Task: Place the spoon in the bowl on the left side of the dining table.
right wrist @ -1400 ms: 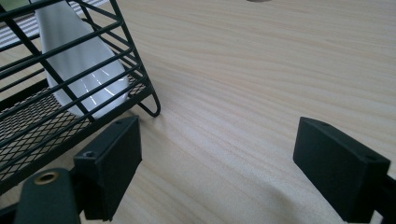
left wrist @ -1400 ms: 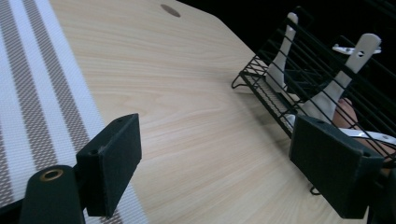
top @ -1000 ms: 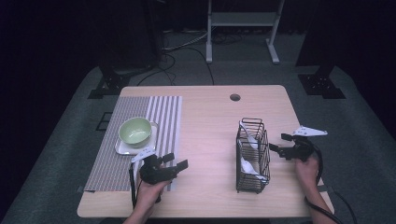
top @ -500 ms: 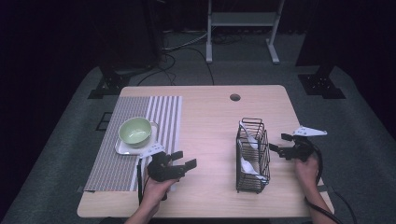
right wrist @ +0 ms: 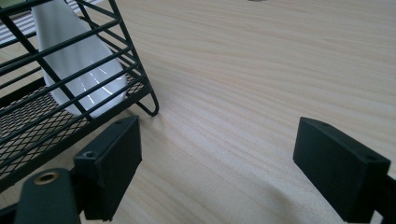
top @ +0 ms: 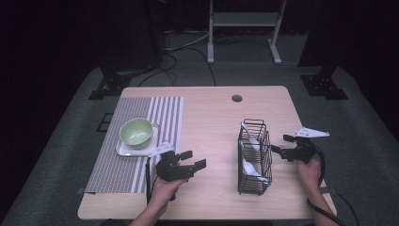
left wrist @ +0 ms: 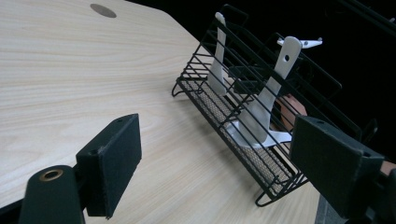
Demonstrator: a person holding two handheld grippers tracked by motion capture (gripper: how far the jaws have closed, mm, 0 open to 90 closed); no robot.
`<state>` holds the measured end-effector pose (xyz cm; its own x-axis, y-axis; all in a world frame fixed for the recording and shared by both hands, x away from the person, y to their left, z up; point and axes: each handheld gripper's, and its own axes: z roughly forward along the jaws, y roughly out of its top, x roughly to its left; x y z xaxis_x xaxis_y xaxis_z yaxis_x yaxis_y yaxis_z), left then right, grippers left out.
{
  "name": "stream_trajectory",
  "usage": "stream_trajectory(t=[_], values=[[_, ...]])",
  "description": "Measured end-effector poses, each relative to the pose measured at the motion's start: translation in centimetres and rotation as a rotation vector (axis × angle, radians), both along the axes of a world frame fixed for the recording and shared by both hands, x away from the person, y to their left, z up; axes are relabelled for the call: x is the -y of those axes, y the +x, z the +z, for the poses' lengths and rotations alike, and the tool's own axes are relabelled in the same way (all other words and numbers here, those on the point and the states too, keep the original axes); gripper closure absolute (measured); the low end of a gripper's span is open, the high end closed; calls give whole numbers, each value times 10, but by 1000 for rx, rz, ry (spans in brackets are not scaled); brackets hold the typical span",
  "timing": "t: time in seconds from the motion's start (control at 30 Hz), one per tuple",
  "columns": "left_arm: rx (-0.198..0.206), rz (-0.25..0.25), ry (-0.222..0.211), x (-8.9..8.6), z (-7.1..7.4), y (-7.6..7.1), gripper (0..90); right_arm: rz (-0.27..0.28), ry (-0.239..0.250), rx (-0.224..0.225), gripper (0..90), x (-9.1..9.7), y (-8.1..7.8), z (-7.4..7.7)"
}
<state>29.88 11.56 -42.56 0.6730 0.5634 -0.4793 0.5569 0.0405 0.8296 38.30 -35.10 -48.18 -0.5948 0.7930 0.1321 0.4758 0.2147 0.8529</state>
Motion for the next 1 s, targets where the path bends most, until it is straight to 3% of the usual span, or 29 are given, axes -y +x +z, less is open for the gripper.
stream_trajectory(t=[1.0], values=[[9, -77, -23, 44, 17, 4, 160, 4, 2, 5, 142, 0, 0, 0]])
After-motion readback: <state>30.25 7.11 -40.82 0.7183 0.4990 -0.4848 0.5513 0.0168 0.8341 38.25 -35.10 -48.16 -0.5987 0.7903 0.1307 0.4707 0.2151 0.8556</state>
